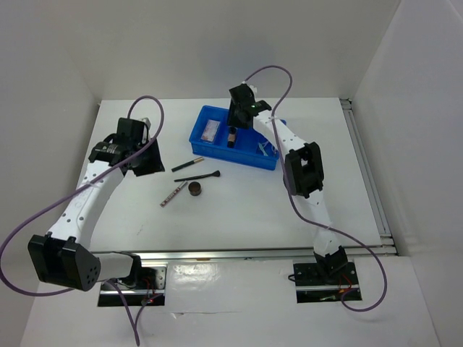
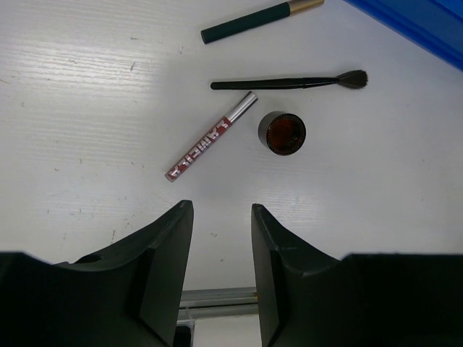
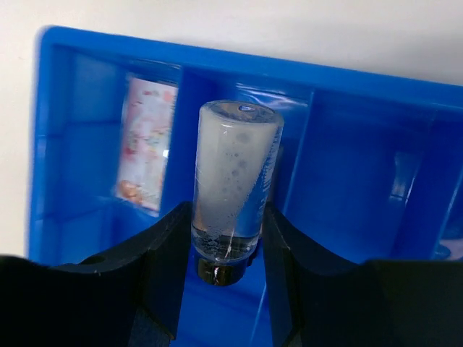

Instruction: Organize the makeup

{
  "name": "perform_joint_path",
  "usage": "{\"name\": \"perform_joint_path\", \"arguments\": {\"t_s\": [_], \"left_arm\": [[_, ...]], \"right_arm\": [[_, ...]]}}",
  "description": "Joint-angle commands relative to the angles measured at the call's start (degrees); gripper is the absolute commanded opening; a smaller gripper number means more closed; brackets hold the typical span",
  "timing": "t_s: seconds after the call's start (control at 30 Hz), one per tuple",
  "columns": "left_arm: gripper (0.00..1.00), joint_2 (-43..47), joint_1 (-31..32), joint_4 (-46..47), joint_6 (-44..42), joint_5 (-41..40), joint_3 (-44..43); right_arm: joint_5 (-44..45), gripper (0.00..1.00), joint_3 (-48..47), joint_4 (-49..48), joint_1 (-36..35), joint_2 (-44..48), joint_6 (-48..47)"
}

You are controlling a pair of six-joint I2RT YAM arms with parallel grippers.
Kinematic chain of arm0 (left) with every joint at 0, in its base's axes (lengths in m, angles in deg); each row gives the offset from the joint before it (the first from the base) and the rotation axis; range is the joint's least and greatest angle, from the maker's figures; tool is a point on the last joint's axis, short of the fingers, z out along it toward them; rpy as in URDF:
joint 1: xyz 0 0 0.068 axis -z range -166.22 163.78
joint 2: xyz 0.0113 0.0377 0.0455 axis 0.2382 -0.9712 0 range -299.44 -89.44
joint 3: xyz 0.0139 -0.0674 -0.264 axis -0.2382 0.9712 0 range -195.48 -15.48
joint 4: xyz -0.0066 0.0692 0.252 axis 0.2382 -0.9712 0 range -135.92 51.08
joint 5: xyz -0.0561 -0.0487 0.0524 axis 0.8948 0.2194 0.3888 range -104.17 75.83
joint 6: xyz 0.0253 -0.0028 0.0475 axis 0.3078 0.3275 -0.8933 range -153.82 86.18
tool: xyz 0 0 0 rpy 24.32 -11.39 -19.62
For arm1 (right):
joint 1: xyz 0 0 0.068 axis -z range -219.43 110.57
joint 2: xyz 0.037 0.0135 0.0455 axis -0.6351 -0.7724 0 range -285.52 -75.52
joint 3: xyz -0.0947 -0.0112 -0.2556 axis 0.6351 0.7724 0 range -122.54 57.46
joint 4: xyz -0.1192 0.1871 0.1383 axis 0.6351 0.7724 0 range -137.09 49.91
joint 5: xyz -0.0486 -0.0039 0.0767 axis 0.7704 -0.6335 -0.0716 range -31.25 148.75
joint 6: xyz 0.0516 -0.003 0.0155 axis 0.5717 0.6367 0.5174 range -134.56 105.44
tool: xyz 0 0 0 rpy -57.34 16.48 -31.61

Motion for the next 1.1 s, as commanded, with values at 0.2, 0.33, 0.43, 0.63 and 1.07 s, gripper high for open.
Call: {"name": "perform_joint_path", "arguments": {"t_s": [0.2, 0.33, 0.43, 0.63, 1.07], "left_arm": [[0.51, -1.91, -0.34, 0.39, -0.75, -0.28, -0.10], [0.51, -2.44, -0.34, 0.39, -0.75, -0.28, -0.10], [0.51, -1.91, -0.34, 0.39, -0.75, -0.28, -0.10], [0.51, 0.11, -0.34, 0.39, -0.75, -0.28, 0.51], [0.51, 6.70, -0.34, -0.14, -0.75, -1.07, 2.71]], "right_arm": [[-5.20, 0.56, -3.83, -6.01, 0.61, -2.19, -1.36], [-5.73, 0.73, -3.83, -6.01, 0.61, -1.67, -1.36], [-6.26, 0.75, -3.22, -6.01, 0.61, 0.26, -1.36], [-3.62, 0.67, 2.31, -6.01, -3.34, 7.20, -4.35], [-1.26, 0.88, 23.60, -1.02, -22.15, 17.86, -10.15]]}}
